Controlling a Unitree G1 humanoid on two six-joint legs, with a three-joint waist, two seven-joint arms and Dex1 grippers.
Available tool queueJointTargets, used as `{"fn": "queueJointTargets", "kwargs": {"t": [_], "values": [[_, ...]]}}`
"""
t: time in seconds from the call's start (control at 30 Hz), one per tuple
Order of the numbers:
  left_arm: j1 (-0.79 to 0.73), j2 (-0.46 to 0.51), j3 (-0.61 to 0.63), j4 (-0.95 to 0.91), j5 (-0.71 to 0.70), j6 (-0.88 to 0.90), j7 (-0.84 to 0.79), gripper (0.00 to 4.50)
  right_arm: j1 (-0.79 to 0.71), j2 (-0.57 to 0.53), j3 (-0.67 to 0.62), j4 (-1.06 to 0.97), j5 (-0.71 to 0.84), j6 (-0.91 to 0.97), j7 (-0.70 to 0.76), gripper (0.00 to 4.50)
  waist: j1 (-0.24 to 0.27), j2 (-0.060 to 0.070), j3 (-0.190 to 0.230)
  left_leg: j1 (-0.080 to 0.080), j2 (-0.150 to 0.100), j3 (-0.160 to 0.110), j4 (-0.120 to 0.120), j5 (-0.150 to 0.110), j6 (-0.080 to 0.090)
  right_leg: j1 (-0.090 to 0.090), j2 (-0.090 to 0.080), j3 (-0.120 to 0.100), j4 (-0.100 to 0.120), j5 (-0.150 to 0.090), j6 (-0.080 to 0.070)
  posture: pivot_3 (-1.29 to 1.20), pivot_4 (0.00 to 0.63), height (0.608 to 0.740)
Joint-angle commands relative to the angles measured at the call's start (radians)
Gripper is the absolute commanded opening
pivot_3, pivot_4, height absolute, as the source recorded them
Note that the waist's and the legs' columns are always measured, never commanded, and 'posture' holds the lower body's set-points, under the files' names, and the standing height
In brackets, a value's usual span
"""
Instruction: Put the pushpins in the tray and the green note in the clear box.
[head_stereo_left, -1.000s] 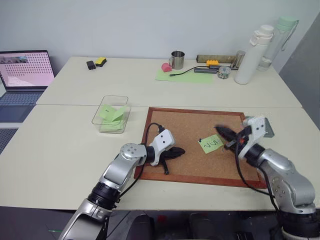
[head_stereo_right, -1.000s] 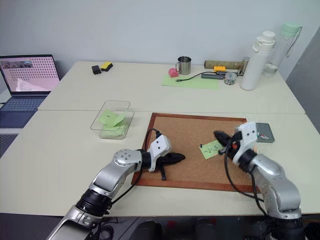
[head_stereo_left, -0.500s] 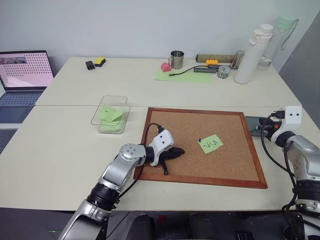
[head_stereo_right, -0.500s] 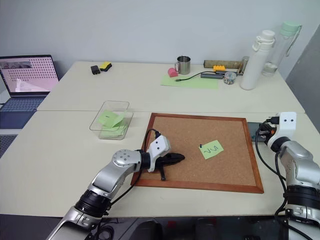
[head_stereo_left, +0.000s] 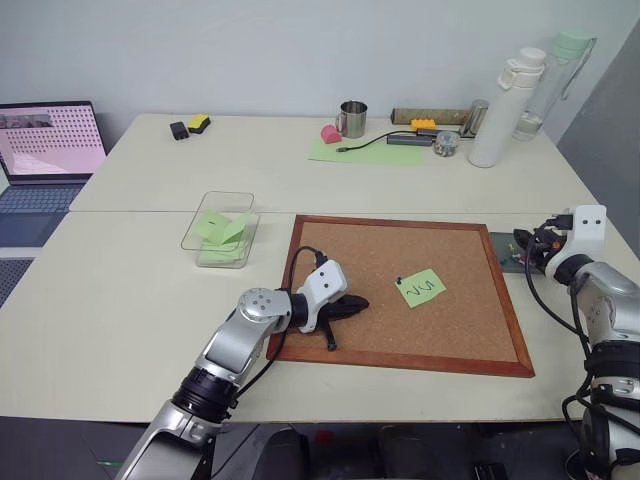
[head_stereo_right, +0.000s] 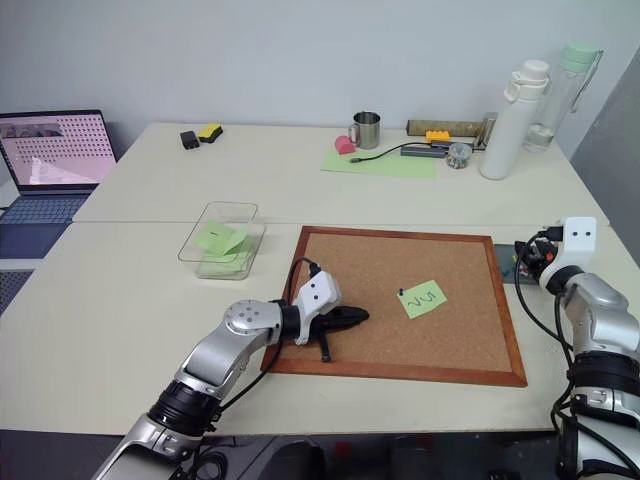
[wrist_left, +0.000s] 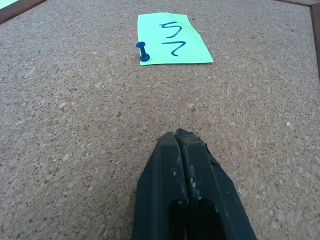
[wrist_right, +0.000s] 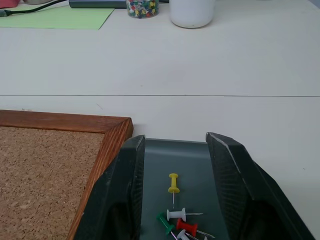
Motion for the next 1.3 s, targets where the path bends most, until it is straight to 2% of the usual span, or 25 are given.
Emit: {"fn": "queueJointTargets", "kwargs": {"t": [0.03, 0.23, 0.4, 0.63, 1.17, 1.27, 1.3], "values": [[0.031, 0.018, -0.023, 0.039, 0.019, 0.040, -0.003, 0.00, 0.055, -0.001, -0.008, -0.196, 0.081, 0.042, 0.076, 2.03, 0.001, 0.000, 0.000, 0.000, 0.000, 0.000, 0.000, 0.000, 0.000, 0.000, 0.000, 0.000, 0.000, 0.000, 0.000, 0.00, 0.150, 0.740], [0.028, 0.018, -0.021, 0.037, 0.016, 0.045, -0.005, 0.00, 0.250, 0.068, 0.094, -0.651, 0.241, 0.240, 0.121, 2.03, 0.000, 0.000, 0.000, 0.000, 0.001, -0.001, -0.001, 0.000, 0.000, 0.000, 0.000, -0.001, 0.000, 0.000, 0.000, 0.00, 0.150, 0.740], [0.030, 0.021, -0.027, 0.036, 0.016, 0.046, -0.011, 0.00, 0.320, 0.126, 0.266, -0.830, 0.176, 0.274, 0.053, 2.03, -0.002, 0.000, 0.000, 0.000, 0.000, -0.001, 0.000, 0.000, 0.000, 0.000, 0.000, -0.001, 0.000, 0.000, 0.000, 0.00, 0.150, 0.740], [0.030, 0.029, -0.024, 0.022, 0.014, 0.057, -0.015, 0.00, 0.289, 0.203, 0.399, -0.772, 0.039, 0.263, -0.059, 2.03, -0.002, -0.001, 0.000, -0.001, 0.000, -0.001, 0.000, 0.000, 0.000, -0.001, 0.000, -0.002, 0.000, 0.000, 0.000, 0.00, 0.150, 0.740], [0.043, 0.034, -0.019, -0.017, 0.009, 0.089, -0.005, 0.00, 0.248, 0.291, 0.419, -0.663, -0.018, 0.224, -0.069, 2.03, -0.004, -0.001, 0.000, -0.001, 0.000, -0.001, 0.000, 0.000, 0.000, -0.001, 0.000, -0.001, 0.000, 0.000, 0.000, 0.00, 0.150, 0.740], [0.041, 0.034, -0.019, -0.017, 0.009, 0.090, -0.005, 0.00, 0.247, 0.294, 0.417, -0.660, -0.020, 0.222, -0.067, 1.62, -0.004, -0.001, 0.000, -0.001, 0.000, -0.001, 0.000, 0.000, 0.000, -0.001, 0.000, -0.002, 0.000, 0.000, 0.000, 0.00, 0.150, 0.740], [0.039, 0.033, -0.019, -0.016, 0.009, 0.090, -0.005, 0.00, 0.248, 0.294, 0.416, -0.660, -0.020, 0.222, -0.066, 1.30, -0.004, -0.001, 0.000, -0.001, 0.000, -0.001, 0.000, 0.000, 0.000, -0.001, 0.000, -0.002, 0.000, 0.000, 0.000, 0.00, 0.150, 0.740]]}}
